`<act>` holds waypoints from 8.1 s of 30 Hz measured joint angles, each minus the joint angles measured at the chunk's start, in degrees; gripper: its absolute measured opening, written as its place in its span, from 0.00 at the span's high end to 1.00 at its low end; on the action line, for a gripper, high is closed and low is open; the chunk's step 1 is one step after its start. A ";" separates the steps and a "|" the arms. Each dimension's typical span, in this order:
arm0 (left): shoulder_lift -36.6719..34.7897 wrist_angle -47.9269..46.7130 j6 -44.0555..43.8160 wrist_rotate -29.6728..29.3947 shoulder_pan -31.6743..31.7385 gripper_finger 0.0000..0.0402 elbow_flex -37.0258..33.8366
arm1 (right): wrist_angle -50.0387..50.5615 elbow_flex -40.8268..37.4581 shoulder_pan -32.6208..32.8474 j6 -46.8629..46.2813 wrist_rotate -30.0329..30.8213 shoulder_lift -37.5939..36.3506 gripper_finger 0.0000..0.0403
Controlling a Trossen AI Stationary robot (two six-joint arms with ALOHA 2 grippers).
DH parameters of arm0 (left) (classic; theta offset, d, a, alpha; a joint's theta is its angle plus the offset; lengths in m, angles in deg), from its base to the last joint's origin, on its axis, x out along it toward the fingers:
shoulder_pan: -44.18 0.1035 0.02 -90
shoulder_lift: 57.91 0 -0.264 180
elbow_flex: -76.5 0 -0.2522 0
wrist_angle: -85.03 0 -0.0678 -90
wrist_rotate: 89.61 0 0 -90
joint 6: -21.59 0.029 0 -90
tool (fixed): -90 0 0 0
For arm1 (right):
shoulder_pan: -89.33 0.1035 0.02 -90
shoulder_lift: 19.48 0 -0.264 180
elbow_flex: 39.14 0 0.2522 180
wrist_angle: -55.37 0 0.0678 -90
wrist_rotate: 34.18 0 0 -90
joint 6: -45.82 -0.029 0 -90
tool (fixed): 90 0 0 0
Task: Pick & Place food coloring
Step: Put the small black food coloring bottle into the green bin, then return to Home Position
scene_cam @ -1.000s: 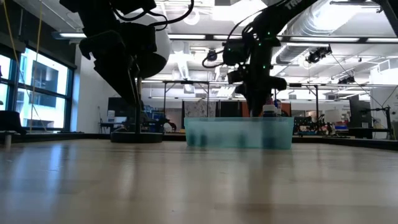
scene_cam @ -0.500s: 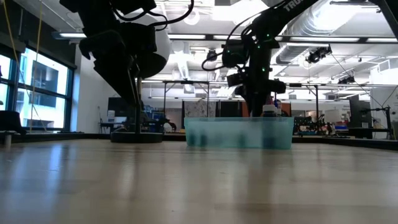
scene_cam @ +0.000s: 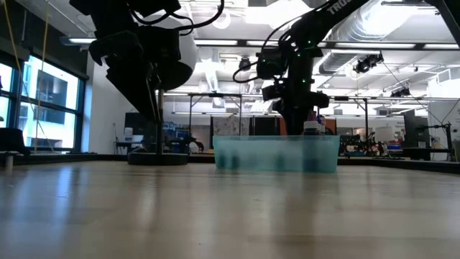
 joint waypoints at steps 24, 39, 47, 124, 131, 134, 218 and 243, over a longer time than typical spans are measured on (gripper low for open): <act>-0.07 -18.36 -17.21 13.29 -10.85 0.54 5.72 | 11.92 20.21 14.80 -7.49 11.39 0.08 0.56; -0.07 -20.25 -44.84 2.46 -38.31 0.54 5.68 | 9.53 17.86 18.47 -9.50 2.32 0.02 0.56; 0.89 -19.40 -48.60 -2.59 -43.79 0.54 5.63 | 8.50 15.86 18.45 -15.21 2.33 0.02 0.56; 10.67 -12.21 -31.84 4.14 -31.00 0.88 5.36 | 19.19 14.91 18.45 -22.13 -3.33 -0.41 0.56; 10.64 -12.14 -5.51 -1.88 -14.42 0.80 12.63 | 23.36 14.91 18.82 -21.79 -4.68 -3.70 0.56; 10.62 -12.01 3.35 -3.12 -6.39 0.80 15.63 | 23.41 14.91 18.38 -20.89 -4.61 -6.60 0.56; 16.63 -37.87 28.84 15.17 21.75 0.63 41.09 | -20.70 -38.50 17.81 -30.54 -7.27 -62.55 0.56; -52.35 30.03 12.16 1.44 21.75 0.63 -35.81 | -47.93 -67.25 17.73 -34.23 -6.62 -90.79 0.56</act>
